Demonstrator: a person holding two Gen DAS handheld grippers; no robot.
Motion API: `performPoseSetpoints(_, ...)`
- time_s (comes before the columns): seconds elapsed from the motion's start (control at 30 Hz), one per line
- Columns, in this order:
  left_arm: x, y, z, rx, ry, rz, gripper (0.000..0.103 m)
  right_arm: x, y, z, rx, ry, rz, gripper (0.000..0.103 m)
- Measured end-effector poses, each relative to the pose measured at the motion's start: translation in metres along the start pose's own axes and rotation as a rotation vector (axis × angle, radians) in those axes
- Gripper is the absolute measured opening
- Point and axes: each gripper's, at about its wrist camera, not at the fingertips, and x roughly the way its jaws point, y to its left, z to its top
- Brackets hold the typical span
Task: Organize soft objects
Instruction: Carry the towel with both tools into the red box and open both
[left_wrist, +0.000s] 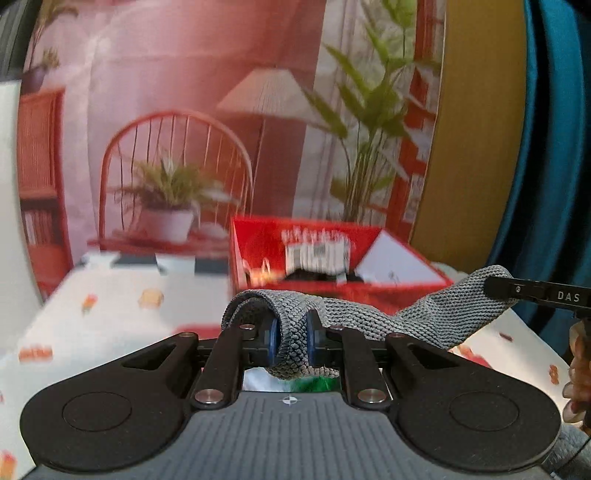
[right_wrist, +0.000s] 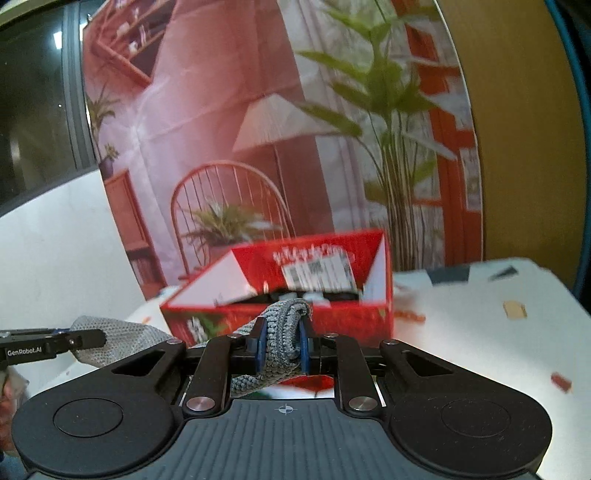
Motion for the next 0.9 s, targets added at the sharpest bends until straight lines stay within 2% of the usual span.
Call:
performPoseSetpoints(0.1, 0.009, 0.001, 0.026, -0.004, -0.038, -0.013, 0.016, 0.008, 0.001, 0.021, -0.01, -0.024, 0.0, 0.016)
performPoseSetpoints(0.2, 0.021, -0.006, 0.048, 0.04, -0.06, -0.02, 0.016, 0.02, 0.003, 0.044, -0.026, -0.053, -0.002, 0.016)
performPoseSetpoints(0.33, 0.049, -0.009, 0.071, 0.04, -0.032, -0.041, 0.016, 0.04, 0.006, 0.072, -0.075, -0.068, -0.016, 0.016)
performPoseSetpoints(0.47, 0.083, -0.01, 0.079, 0.045, 0.032, -0.051, 0.016, 0.067, 0.006, 0.087, -0.129, -0.035, -0.035, 0.016)
performPoseSetpoints(0.67, 0.128, -0.011, 0.073, 0.07, 0.126, -0.054, 0.016, 0.107, -0.002, 0.086, -0.154, 0.046, -0.071, 0.015)
performPoseSetpoints(0.9, 0.166, -0.009, 0.057, 0.067, 0.229, -0.079, 0.016, 0.147, -0.016, 0.064, -0.166, 0.178, -0.093, 0.015)
